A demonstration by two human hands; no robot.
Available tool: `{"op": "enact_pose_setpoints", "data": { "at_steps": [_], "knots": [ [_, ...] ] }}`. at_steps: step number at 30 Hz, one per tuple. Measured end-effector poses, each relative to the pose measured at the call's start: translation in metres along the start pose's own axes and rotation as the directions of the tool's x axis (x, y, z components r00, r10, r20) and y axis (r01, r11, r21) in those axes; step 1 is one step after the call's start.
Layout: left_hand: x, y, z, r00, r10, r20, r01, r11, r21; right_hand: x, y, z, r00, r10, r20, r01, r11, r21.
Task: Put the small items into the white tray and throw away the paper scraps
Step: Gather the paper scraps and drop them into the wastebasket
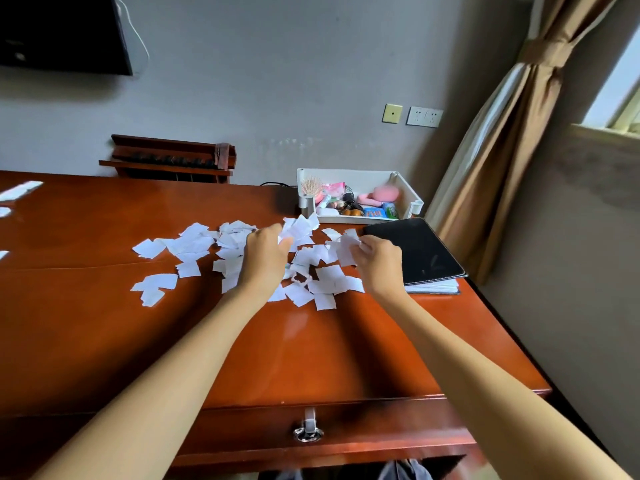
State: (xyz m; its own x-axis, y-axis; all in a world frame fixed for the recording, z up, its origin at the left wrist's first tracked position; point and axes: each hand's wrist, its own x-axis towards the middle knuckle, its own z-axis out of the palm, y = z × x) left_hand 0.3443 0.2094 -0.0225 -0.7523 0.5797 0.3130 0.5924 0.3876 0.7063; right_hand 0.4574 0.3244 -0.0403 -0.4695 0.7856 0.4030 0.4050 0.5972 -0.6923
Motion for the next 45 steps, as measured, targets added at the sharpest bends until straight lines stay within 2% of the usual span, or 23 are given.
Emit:
{"op": "enact_pose_setpoints", "data": {
  "at_steps": [6, 13, 17, 23, 26, 31, 40, 45],
  "knots": [
    [-0.023, 0.037, 0.018, 0.998, 0.03, 0.056, -0.025, 0.996, -0.086, -0.013, 0.011, -0.044, 0.991, -0.027, -0.133, 0.024, 0.999, -0.025],
    [-0.068, 0.118, 0.076, 0.962, 0.223, 0.158, -0.171, 0.941, -0.292, -0.042, 0.062, -0.127, 0.922, 0.049, -0.385, -0.055, 0.998, -0.005],
    [-0.113, 0.168, 0.123, 0.9, 0.357, 0.249, -0.249, 0.892, -0.378, -0.075, 0.108, -0.185, 0.848, 0.098, -0.52, -0.134, 0.99, -0.033],
    [-0.192, 0.214, 0.209, 0.775, 0.437, 0.456, -0.207, 0.858, -0.47, -0.141, 0.2, -0.238, 0.71, 0.3, -0.637, -0.361, 0.932, 0.036],
    [-0.228, 0.221, 0.255, 0.714, 0.412, 0.566, -0.147, 0.879, -0.454, -0.177, 0.245, -0.248, 0.661, 0.382, -0.646, -0.475, 0.879, 0.033],
    [-0.268, 0.206, 0.326, 0.6, 0.321, 0.733, -0.11, 0.941, -0.321, -0.224, 0.31, -0.243, 0.619, 0.527, -0.583, -0.659, 0.752, -0.02],
    [-0.302, 0.159, 0.433, 0.449, 0.095, 0.889, -0.214, 0.977, 0.004, -0.276, 0.415, -0.206, 0.412, 0.832, -0.372, -0.897, 0.441, -0.007],
    [-0.319, 0.127, 0.487, 0.319, -0.035, 0.947, -0.309, 0.941, 0.139, -0.294, 0.455, -0.18, 0.312, 0.923, -0.227, -0.95, 0.309, -0.049]
  ]
}}
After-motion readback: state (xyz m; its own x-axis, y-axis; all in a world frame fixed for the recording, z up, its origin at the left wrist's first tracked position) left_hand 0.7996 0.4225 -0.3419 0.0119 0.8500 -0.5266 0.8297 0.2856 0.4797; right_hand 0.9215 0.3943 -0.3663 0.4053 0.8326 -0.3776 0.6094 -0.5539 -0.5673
